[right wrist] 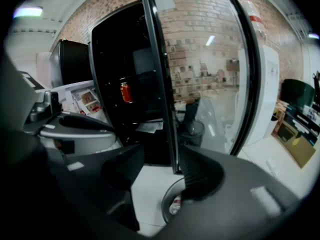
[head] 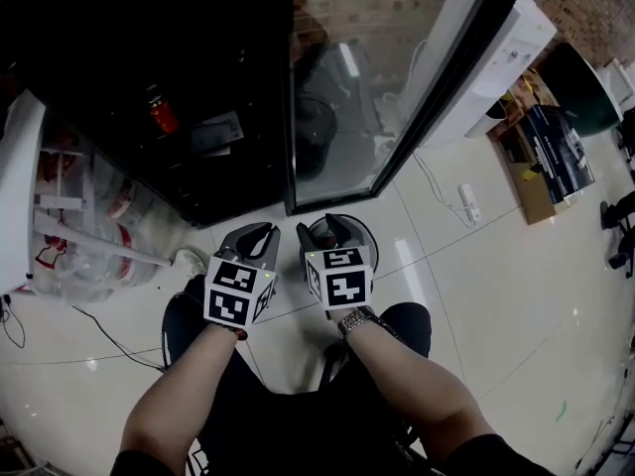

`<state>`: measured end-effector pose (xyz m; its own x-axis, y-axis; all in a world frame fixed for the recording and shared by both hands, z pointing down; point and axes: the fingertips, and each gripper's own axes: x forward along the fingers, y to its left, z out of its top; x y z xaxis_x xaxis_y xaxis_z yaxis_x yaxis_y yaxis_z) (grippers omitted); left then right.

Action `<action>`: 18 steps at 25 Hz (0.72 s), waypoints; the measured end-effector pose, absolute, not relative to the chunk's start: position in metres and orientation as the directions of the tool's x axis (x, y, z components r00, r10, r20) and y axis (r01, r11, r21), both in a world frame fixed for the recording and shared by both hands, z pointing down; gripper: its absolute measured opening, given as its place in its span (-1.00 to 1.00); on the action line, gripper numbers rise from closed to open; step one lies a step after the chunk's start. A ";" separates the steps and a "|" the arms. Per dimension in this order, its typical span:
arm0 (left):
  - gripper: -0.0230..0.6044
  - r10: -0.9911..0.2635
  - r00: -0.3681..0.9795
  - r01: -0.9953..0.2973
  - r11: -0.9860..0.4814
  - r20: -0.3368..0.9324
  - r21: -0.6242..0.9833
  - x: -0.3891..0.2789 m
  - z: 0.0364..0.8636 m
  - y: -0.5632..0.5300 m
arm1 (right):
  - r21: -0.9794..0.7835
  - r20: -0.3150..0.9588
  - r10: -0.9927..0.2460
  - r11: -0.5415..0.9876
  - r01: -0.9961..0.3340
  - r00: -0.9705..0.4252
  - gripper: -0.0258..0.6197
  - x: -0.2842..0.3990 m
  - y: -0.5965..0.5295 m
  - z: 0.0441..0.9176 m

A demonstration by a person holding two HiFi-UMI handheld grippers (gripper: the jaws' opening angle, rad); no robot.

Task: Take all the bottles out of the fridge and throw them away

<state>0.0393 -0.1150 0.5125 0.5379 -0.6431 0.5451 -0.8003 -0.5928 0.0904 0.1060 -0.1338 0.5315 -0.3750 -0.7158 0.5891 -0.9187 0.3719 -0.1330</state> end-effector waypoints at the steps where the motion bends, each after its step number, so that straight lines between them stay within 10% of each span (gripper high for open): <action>1: -0.91 -0.657 0.529 -0.809 -0.582 0.537 0.085 0.031 0.507 -0.117 | -0.130 0.576 -0.721 0.384 -0.914 -0.385 -0.25 0.098 -0.136 0.525; 18: -0.91 -0.822 0.359 -0.923 -0.383 0.442 0.039 -0.118 0.442 -0.136 | -0.069 0.446 -0.699 0.596 -0.800 -0.559 -0.24 -0.056 -0.177 0.456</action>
